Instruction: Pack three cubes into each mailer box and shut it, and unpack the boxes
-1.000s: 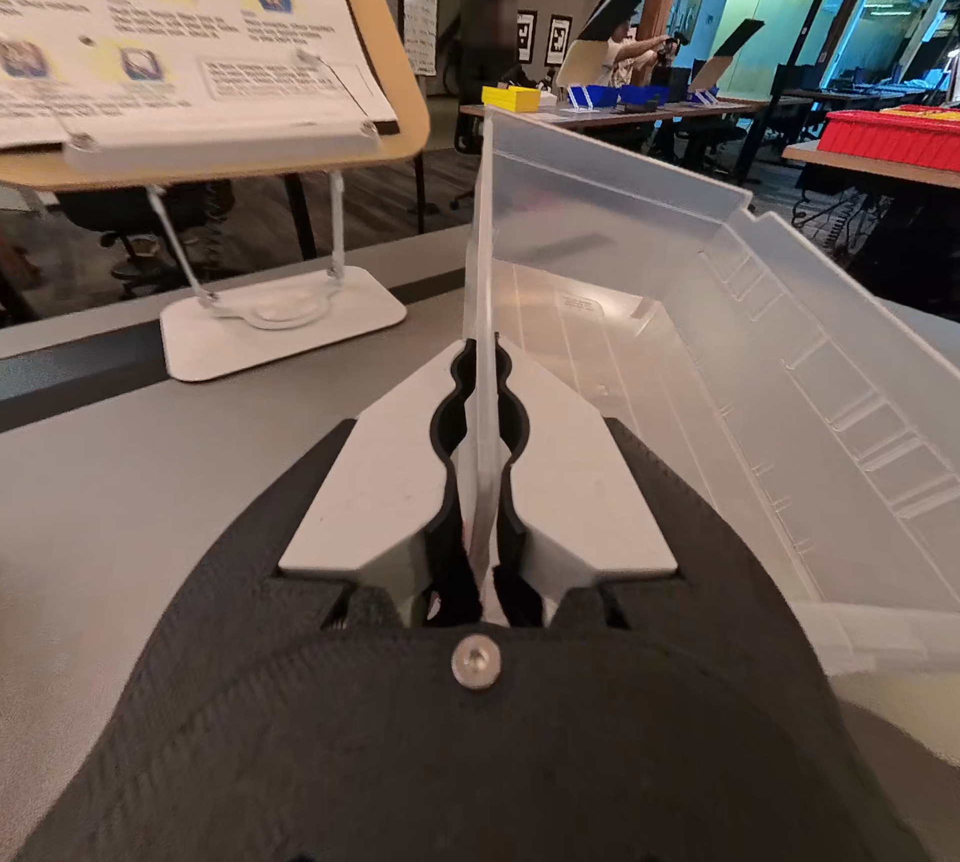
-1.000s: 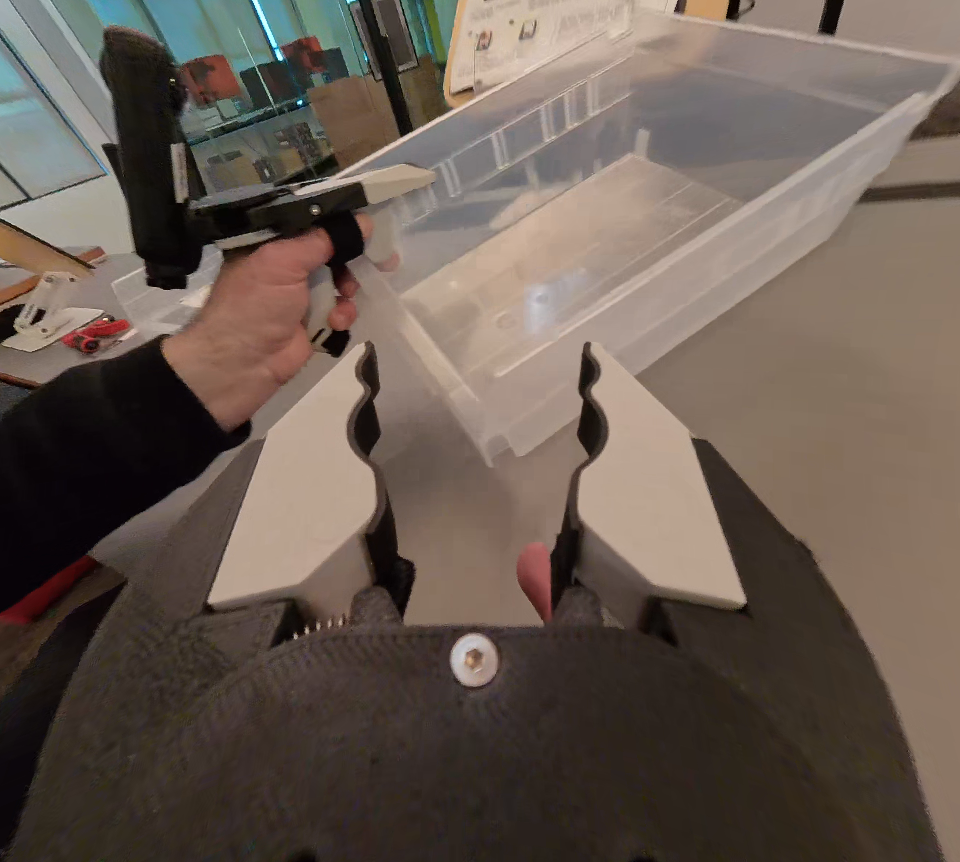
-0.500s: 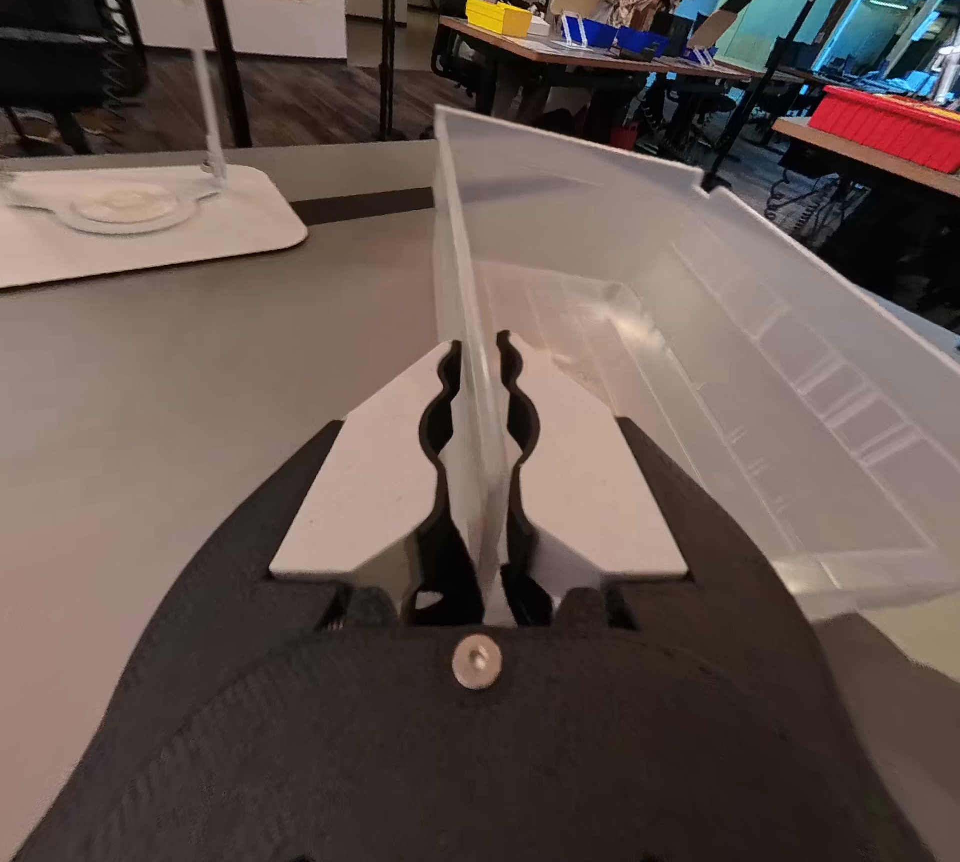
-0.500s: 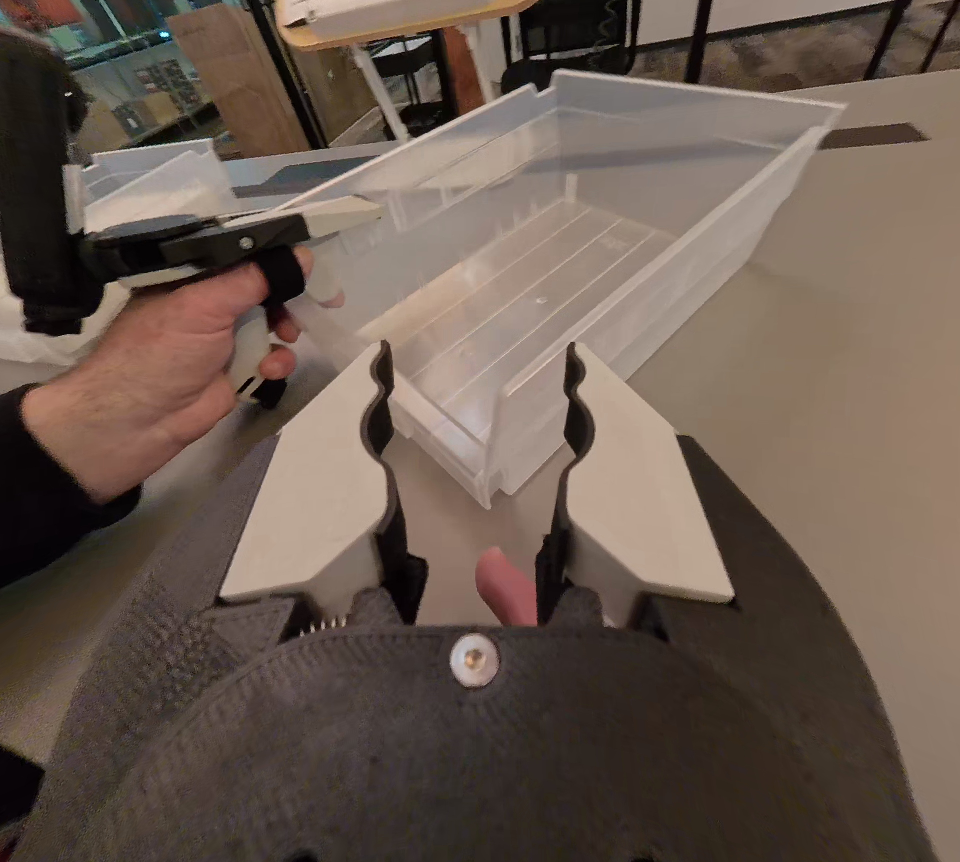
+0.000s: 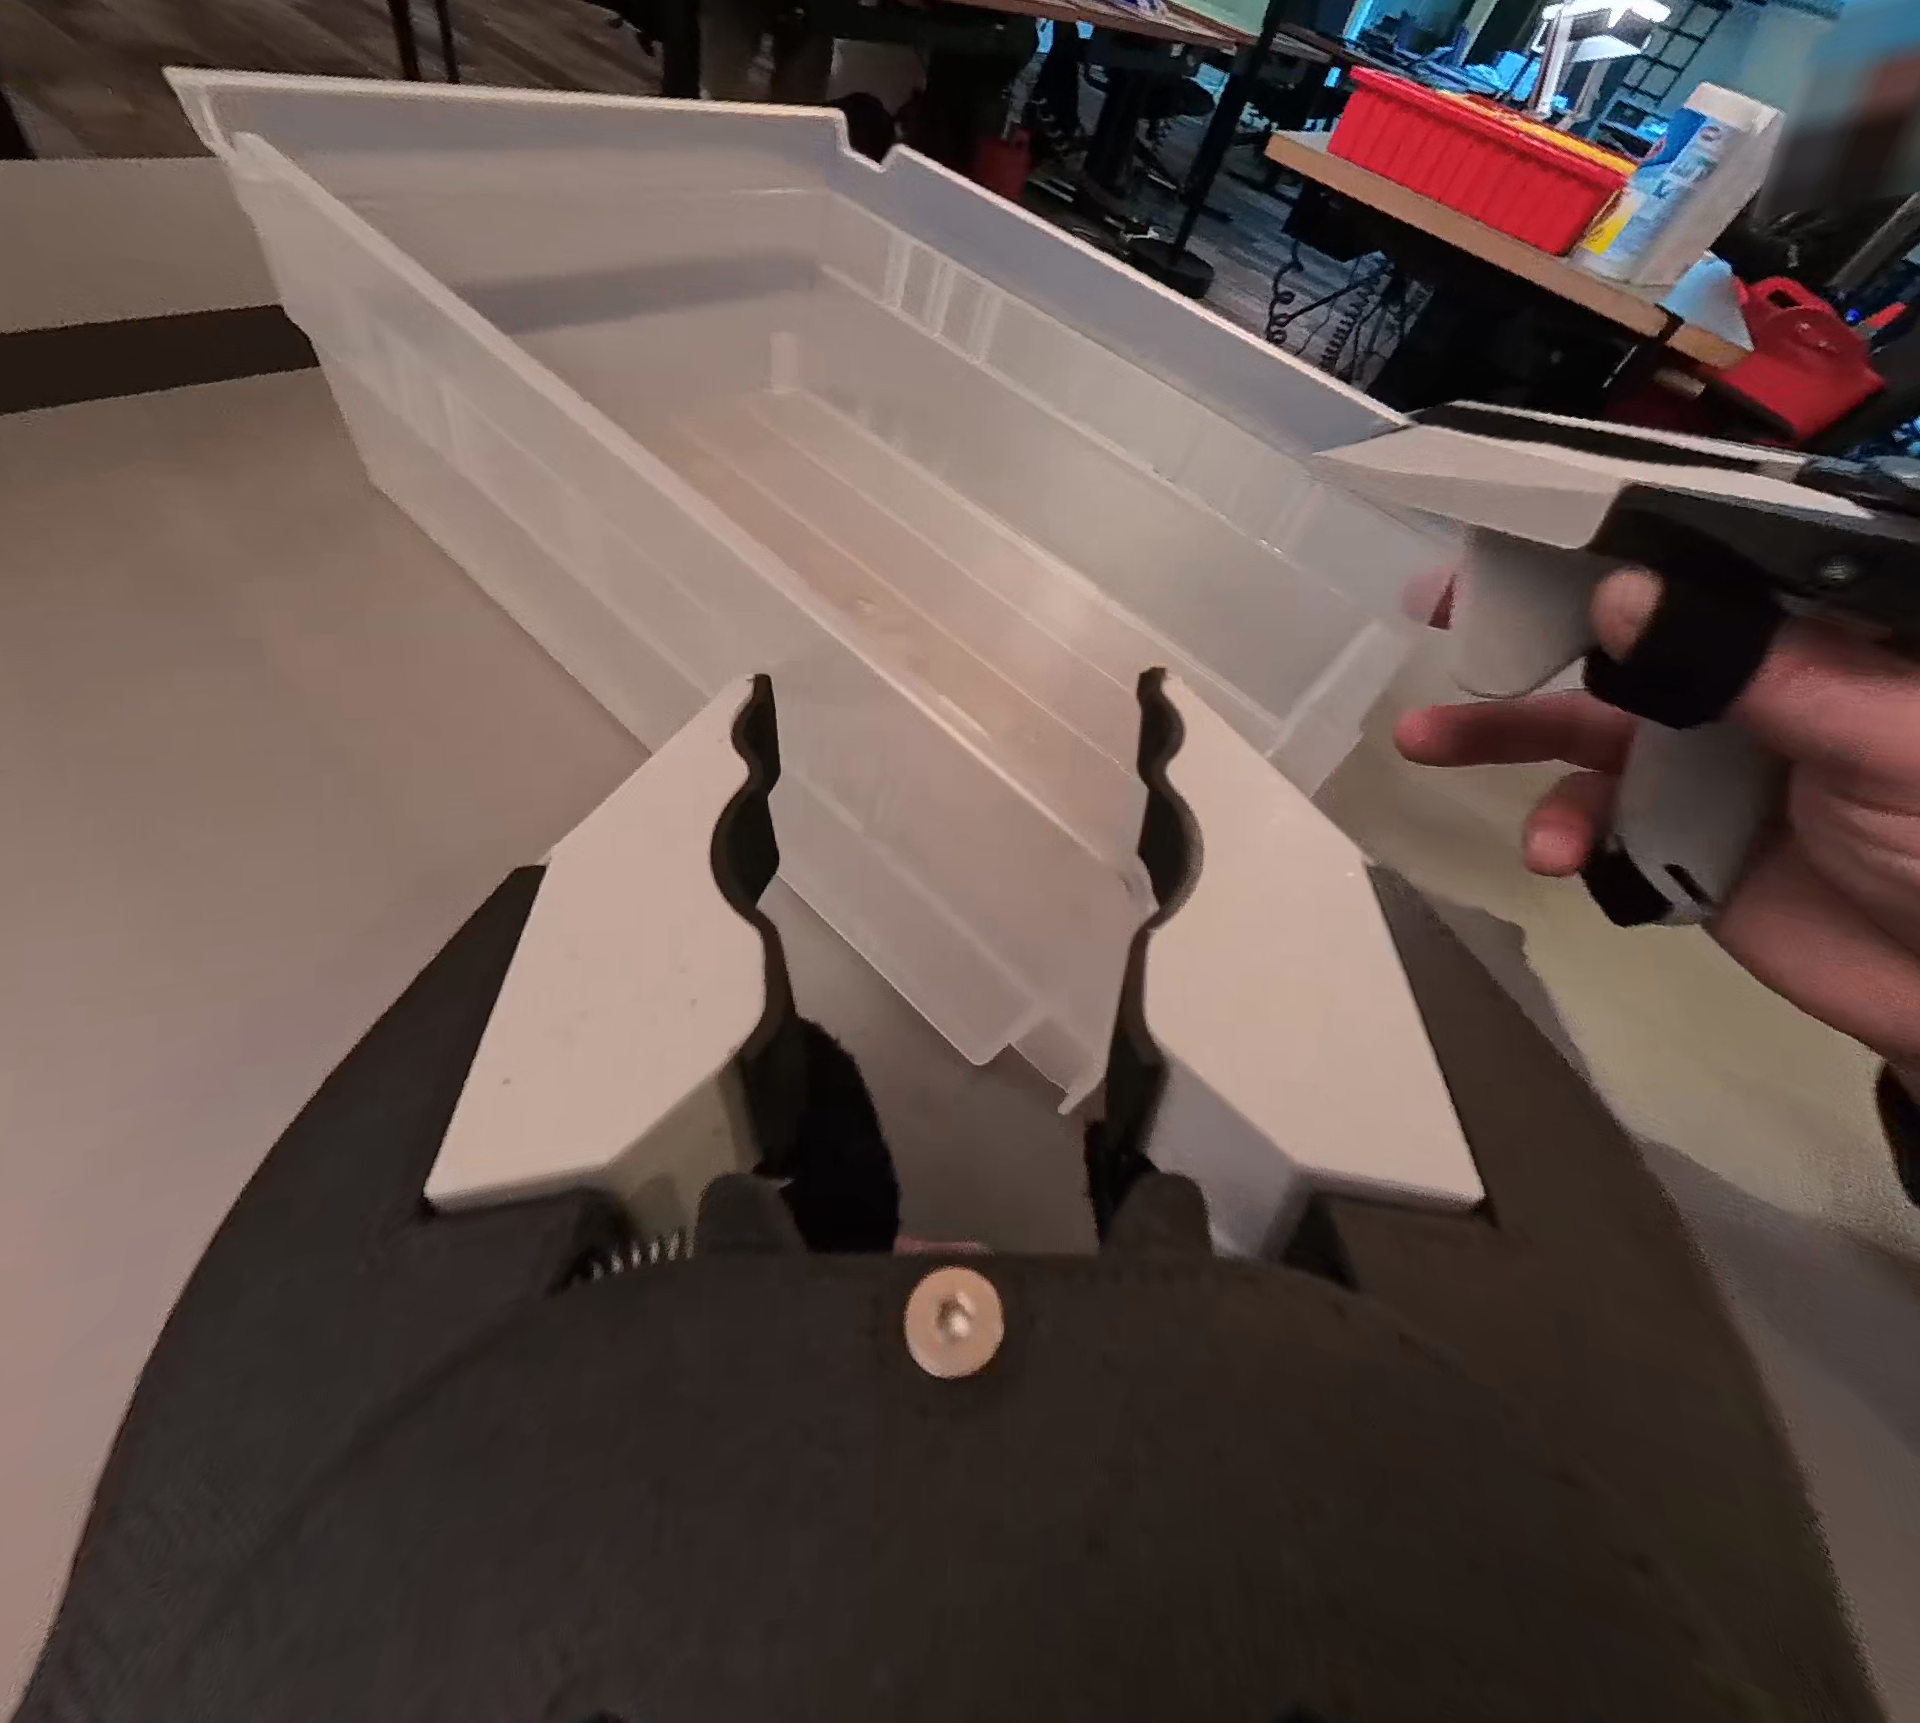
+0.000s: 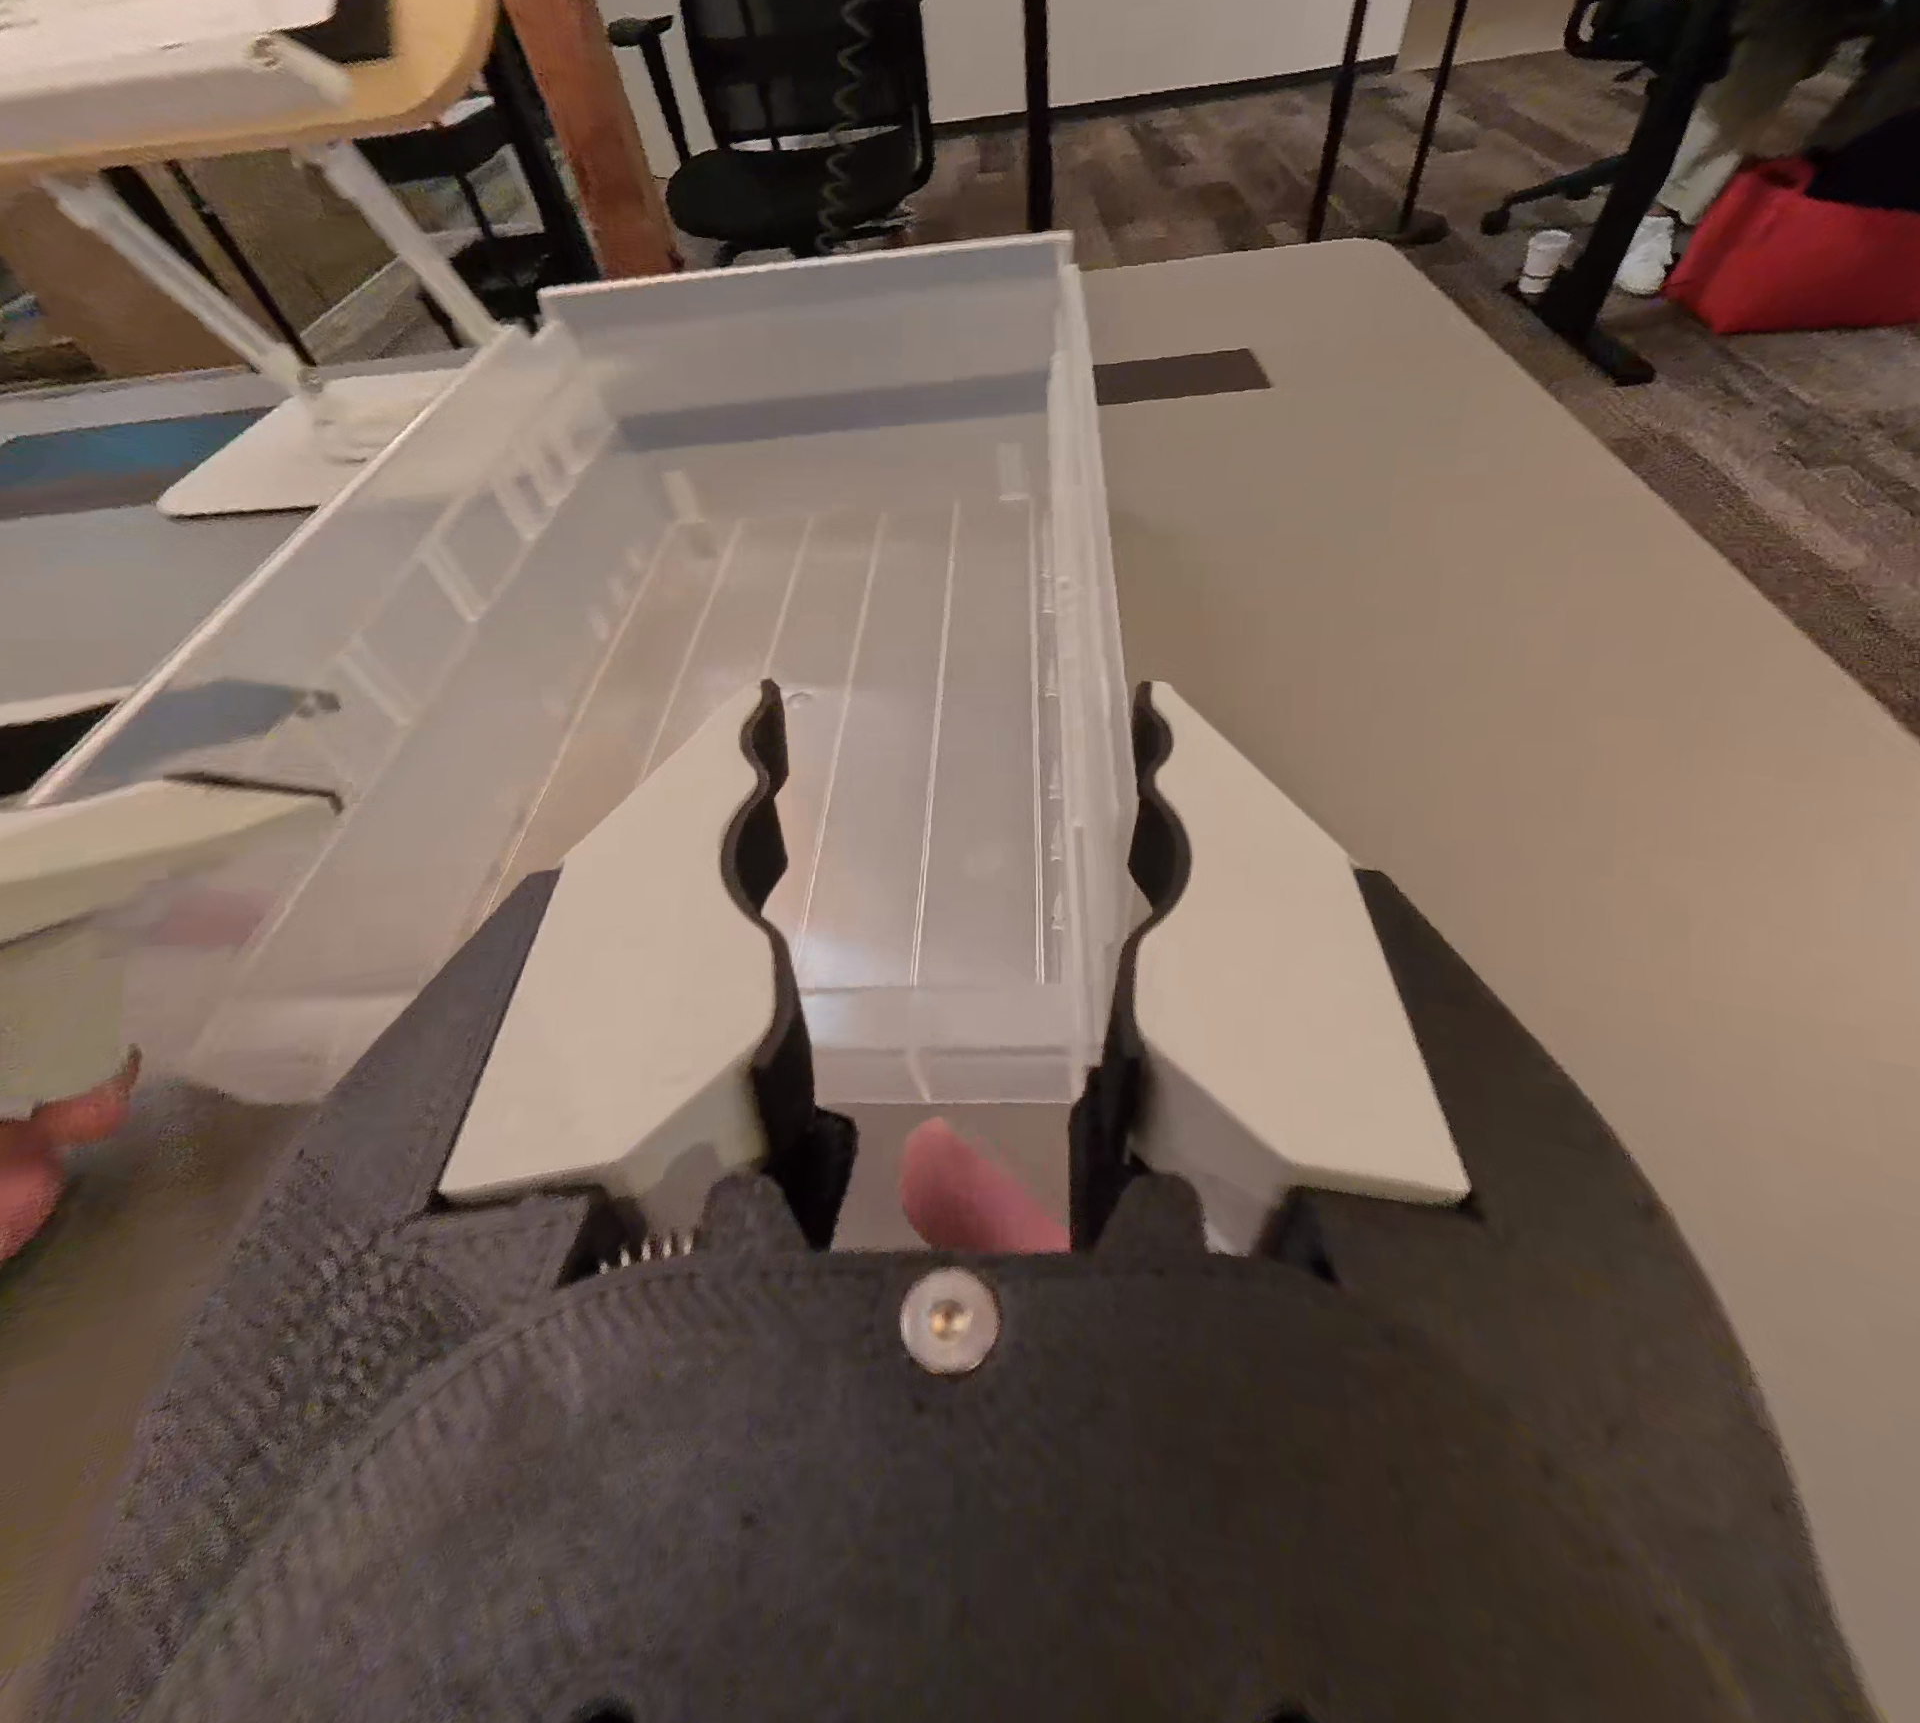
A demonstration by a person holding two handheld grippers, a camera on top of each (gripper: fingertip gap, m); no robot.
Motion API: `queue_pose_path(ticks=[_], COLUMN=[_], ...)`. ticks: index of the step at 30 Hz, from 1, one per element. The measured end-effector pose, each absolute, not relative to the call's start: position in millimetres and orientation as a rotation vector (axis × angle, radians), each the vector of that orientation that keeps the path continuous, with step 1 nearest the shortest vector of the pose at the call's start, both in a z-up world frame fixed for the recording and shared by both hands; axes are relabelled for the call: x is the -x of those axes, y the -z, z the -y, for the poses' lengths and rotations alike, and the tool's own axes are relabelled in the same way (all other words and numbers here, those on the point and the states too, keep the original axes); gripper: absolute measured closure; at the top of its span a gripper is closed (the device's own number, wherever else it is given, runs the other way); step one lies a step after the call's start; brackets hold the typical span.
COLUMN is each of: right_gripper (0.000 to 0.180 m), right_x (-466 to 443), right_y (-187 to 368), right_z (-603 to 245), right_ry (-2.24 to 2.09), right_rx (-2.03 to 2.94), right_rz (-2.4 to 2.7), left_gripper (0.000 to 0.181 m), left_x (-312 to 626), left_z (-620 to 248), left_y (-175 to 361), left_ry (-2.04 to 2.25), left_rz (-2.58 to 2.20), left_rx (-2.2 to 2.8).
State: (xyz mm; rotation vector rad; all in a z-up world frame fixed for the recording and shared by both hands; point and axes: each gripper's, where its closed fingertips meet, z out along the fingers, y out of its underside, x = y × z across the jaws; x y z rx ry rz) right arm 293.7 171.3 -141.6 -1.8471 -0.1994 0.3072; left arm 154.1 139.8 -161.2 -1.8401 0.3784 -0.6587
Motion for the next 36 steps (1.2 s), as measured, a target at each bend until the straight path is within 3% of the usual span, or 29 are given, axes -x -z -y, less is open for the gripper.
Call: queue_pose_path(ticks=[10, 13, 16, 22, 28, 32, 36], right_gripper=[0.124, 0.12, 0.124, 0.14, 0.141, 0.153, 0.155], right_x=[-355.6, -382.9, -373.7, -259.7, -105.2, -21.5, 39.0], right_y=[145.6, 119.3, 86.2, 46.7, 68.3, 95.6, 118.0], right_z=[-220.8, -211.8, -185.4, -124.0, -81.0, -71.5, -74.4], right_ry=[-0.24, -0.041, 0.076, -0.01, -0.304, -0.379, -0.556], right_rx=[1.894, 1.789, 1.667, 1.446, 1.385, 1.343, 1.367], right_rz=[0.187, 0.148, 0.227, 0.557, 0.894, 1.072, 1.129], left_gripper=[0.107, 0.115, 0.107, 0.119, 0.119, 0.114, 0.101], left_x=[-206.3, -194.9, -170.4, -59.1, 139.6, 256.3, 334.5], left_z=[-168.0, -151.8, -117.1, -49.1, -43.9, -62.7, -83.8], left_y=[157.7, 136.9, 113.8, 59.6, 36.7, 63.6, 114.5], left_ry=[0.732, 0.743, 0.695, 0.442, -0.047, -0.211, -0.294], left_rz=[-0.41, -0.452, -0.609, -0.847, -0.94, -1.017, -1.149], left_rx=[1.861, 1.792, 1.737, 1.626, 1.756, 1.944, 2.124])
